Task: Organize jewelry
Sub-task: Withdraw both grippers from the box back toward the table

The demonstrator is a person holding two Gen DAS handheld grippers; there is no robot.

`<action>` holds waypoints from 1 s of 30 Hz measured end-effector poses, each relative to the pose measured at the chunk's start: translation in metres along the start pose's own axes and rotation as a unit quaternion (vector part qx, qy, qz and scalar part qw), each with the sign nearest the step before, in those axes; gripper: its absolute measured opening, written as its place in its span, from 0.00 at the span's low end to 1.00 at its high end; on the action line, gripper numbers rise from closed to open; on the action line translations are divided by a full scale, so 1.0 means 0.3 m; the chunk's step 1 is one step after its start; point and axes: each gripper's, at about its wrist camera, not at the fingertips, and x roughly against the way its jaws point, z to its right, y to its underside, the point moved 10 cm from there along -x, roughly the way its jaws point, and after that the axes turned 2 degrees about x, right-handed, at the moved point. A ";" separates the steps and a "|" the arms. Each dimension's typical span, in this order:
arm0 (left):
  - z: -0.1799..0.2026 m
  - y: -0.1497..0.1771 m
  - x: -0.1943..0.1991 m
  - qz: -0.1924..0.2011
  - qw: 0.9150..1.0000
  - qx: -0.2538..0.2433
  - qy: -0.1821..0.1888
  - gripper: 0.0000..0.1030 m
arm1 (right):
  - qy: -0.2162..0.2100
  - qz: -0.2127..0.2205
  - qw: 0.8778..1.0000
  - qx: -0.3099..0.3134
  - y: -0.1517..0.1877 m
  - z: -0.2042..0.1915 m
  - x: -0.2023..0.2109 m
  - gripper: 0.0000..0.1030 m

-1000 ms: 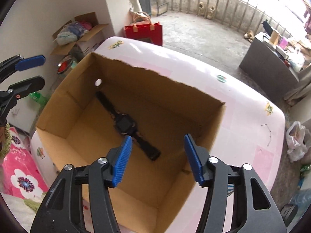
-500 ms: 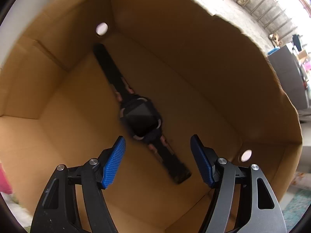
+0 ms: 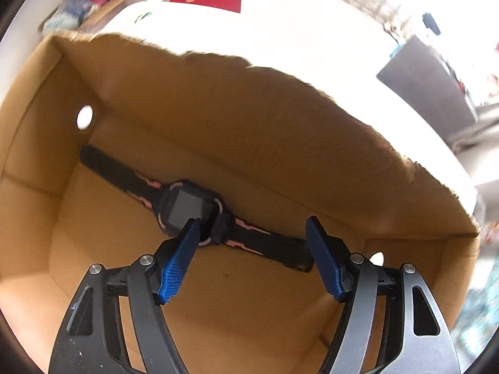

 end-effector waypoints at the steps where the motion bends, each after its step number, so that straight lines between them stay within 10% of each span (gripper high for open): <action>1: 0.002 0.002 0.001 -0.001 1.000 0.000 0.000 0.74 | -0.001 -0.001 1.000 -0.008 -0.004 0.019 0.003 0.64; 12: 0.004 0.017 0.012 -0.002 1.000 -0.001 -0.001 0.76 | 0.013 -0.029 0.997 0.068 0.006 -0.050 0.033 0.67; 21: -0.016 0.029 0.055 -0.001 1.000 0.002 -0.007 0.76 | -0.026 -0.033 0.998 -0.043 -0.074 -0.002 0.030 0.67; 30: -0.061 0.063 0.197 0.026 0.999 0.029 -0.016 0.79 | -0.062 0.062 0.995 -0.052 -0.053 0.030 0.341 0.68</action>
